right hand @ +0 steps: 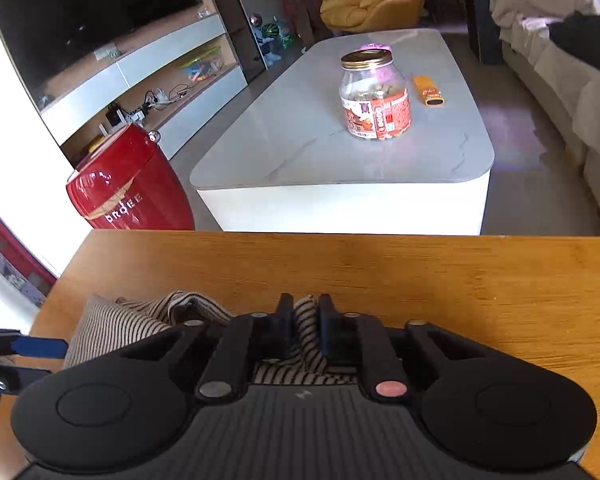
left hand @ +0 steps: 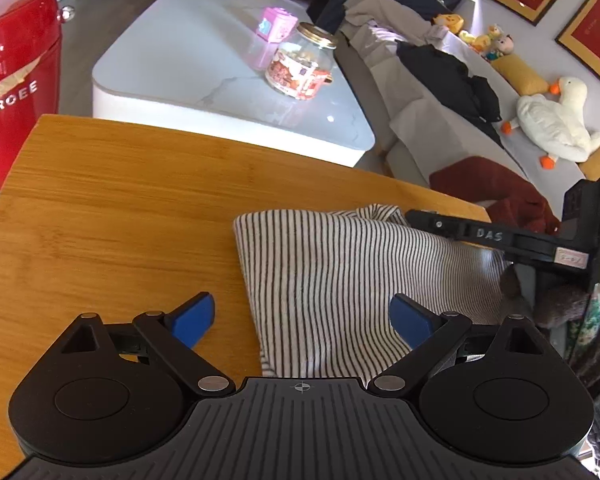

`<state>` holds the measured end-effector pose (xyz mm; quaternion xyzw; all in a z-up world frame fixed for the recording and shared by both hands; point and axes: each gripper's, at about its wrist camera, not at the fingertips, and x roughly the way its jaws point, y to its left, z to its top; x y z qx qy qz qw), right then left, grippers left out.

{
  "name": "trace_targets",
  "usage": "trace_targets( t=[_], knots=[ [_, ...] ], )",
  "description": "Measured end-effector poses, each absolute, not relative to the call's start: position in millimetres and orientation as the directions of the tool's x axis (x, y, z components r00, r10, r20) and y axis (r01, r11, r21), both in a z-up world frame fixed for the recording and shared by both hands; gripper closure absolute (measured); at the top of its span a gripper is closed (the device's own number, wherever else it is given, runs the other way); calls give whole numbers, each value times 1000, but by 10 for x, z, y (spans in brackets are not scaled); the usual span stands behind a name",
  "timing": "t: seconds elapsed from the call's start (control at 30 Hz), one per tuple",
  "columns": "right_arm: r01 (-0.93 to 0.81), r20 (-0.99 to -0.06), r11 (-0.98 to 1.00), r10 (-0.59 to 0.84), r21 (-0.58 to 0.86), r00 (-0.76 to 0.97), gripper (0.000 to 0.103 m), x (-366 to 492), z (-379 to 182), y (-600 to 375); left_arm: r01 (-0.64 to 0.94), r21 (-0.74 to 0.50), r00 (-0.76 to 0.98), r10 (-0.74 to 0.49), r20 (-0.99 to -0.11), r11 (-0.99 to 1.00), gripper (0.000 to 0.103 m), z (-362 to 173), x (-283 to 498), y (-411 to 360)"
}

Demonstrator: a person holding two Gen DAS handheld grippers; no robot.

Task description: Fold clothes

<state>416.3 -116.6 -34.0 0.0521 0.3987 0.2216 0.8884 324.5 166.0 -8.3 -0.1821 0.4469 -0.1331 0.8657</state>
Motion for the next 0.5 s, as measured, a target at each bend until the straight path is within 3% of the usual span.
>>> trace_targets(
  t=[0.37,0.5],
  knots=[
    [-561,-570,781,603,275,559,98,2397,528,-1459,128,-524,685,-457,-567,842,0,442,2617,1822],
    [-545,-577,791,591,278,563,99,2047,495,-1581,180,-500,702,-467,-538,847,0,632,2397,1678]
  ],
)
